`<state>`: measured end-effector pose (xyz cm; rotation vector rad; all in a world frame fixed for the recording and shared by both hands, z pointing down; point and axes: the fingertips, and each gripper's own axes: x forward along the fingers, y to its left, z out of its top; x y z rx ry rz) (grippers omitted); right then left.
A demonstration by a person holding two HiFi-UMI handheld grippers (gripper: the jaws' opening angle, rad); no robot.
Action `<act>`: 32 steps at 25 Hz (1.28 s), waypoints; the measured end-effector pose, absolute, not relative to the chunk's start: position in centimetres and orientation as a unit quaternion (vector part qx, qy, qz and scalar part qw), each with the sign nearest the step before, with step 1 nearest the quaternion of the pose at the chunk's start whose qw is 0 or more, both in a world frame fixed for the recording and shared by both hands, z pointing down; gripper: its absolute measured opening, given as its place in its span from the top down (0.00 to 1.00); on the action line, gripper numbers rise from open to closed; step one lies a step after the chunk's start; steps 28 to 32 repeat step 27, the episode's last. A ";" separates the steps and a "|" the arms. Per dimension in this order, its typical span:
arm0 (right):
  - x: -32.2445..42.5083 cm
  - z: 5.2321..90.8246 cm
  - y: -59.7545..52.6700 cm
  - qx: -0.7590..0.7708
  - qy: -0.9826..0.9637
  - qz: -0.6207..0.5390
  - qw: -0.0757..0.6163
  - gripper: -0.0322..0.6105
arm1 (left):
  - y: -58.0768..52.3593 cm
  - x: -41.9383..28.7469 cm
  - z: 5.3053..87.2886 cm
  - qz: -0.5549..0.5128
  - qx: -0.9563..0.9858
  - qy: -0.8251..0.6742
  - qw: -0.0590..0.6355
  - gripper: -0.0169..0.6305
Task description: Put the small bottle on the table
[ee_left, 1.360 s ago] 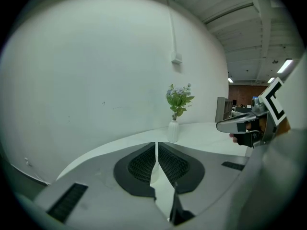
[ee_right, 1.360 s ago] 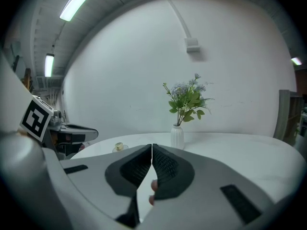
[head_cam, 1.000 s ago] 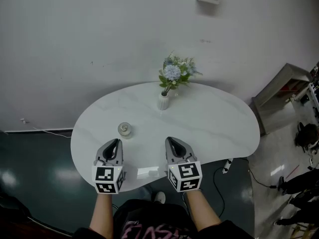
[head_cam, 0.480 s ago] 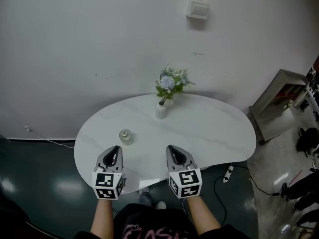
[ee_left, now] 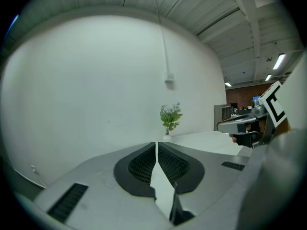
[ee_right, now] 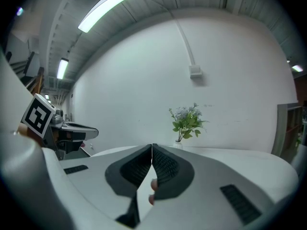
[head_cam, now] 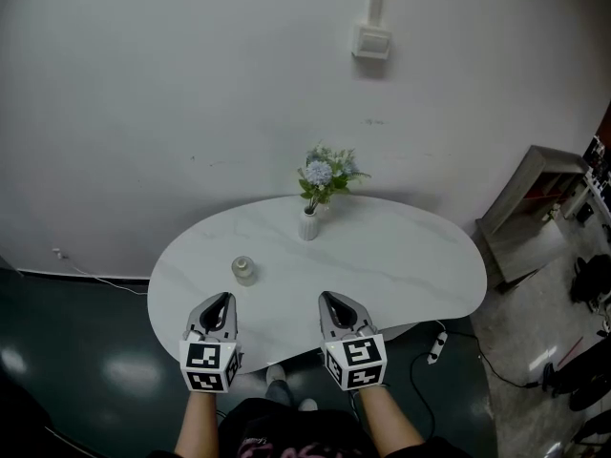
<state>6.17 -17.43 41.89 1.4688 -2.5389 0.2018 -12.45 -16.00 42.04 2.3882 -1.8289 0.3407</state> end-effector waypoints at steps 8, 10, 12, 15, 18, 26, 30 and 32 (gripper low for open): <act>6.0 41.1 -16.4 0.489 -0.865 0.054 0.096 0.85 | -14.8 -12.3 41.4 0.102 0.788 -0.605 0.051 0.94; 6.1 41.1 -16.2 0.488 -0.866 0.053 0.095 0.85 | -14.6 -12.3 41.4 0.096 0.790 -0.604 0.054 0.95; 6.3 41.0 -16.1 0.490 -0.865 0.051 0.093 0.85 | -14.6 -12.1 41.3 0.098 0.791 -0.601 0.051 0.95; 6.3 41.0 -15.9 0.491 -0.865 0.050 0.093 0.85 | -14.5 -12.0 41.1 0.098 0.793 -0.599 0.047 0.95; 6.2 41.1 -15.6 0.489 -0.866 0.048 0.094 0.85 | -14.3 -12.0 40.8 0.085 0.795 -0.598 0.045 0.95; 6.3 41.0 -15.4 0.487 -0.867 0.041 0.093 0.85 | -13.9 -11.7 41.1 0.086 0.798 -0.594 0.044 0.95; 6.3 40.9 -15.4 0.487 -0.868 0.041 0.093 0.85 | -13.9 -11.7 41.2 0.087 0.798 -0.595 0.044 0.95; 6.3 40.9 -15.4 0.487 -0.868 0.041 0.093 0.85 | -13.9 -11.7 41.2 0.087 0.798 -0.595 0.044 0.95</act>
